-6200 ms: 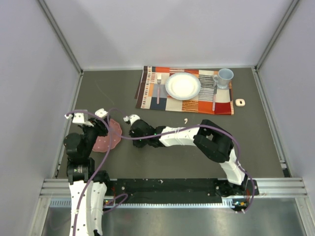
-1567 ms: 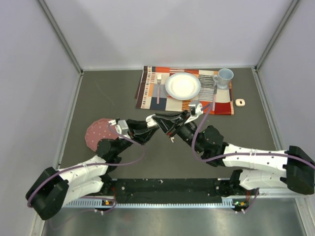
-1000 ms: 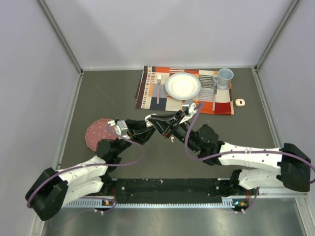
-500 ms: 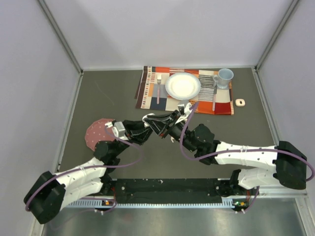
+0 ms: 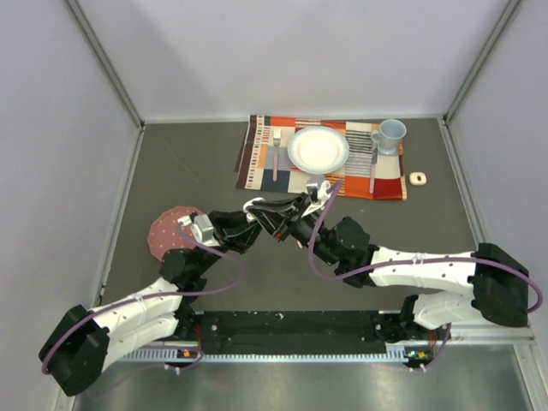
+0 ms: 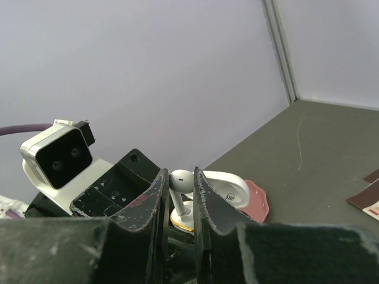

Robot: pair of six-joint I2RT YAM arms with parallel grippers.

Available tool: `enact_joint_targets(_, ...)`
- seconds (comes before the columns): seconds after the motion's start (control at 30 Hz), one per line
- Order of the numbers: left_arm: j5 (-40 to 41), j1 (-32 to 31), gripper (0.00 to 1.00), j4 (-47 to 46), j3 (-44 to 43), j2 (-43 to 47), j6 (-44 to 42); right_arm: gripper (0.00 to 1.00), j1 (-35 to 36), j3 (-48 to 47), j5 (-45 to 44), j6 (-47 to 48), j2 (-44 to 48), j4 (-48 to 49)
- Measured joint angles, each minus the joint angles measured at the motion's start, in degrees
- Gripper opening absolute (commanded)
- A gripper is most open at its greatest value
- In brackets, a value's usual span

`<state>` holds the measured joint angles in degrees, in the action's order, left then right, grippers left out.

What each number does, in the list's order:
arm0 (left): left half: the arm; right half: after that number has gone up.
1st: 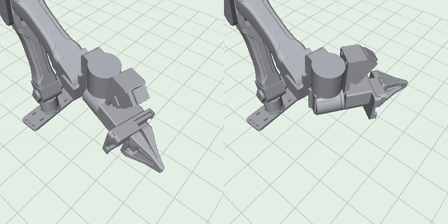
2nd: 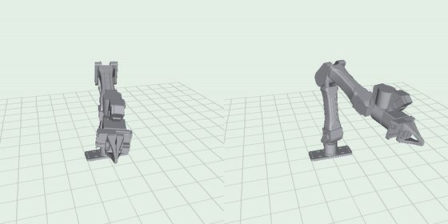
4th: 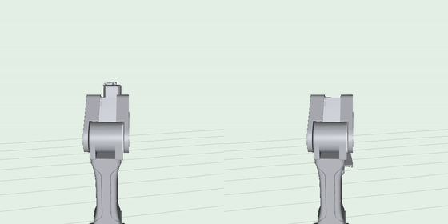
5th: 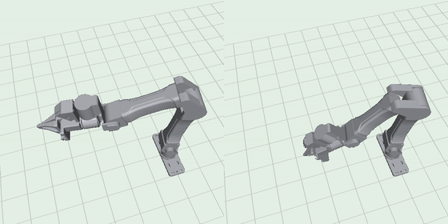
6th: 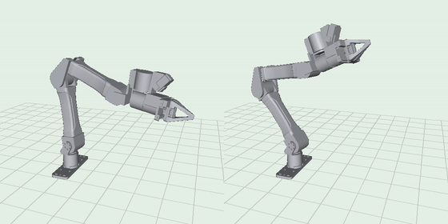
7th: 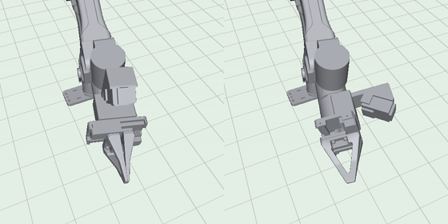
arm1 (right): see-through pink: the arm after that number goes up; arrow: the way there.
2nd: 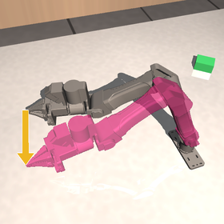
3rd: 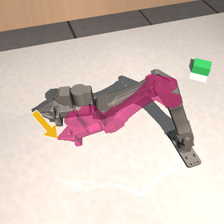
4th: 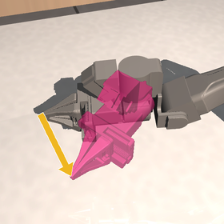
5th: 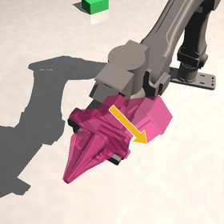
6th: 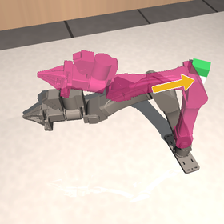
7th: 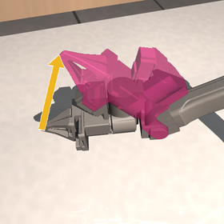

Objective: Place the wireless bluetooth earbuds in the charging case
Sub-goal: Insert the left earbud into the left side groove of the charging case.

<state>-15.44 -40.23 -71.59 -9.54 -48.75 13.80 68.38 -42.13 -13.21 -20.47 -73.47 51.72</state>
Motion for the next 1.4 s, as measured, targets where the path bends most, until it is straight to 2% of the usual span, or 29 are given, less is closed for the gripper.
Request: enact_joint_targets(1.4, 1.57, 0.0, 0.0, 2.23, 0.59, 2.16, 1.27, 0.02, 0.66, -0.42, -1.27, 2.97, -2.49, 3.13)
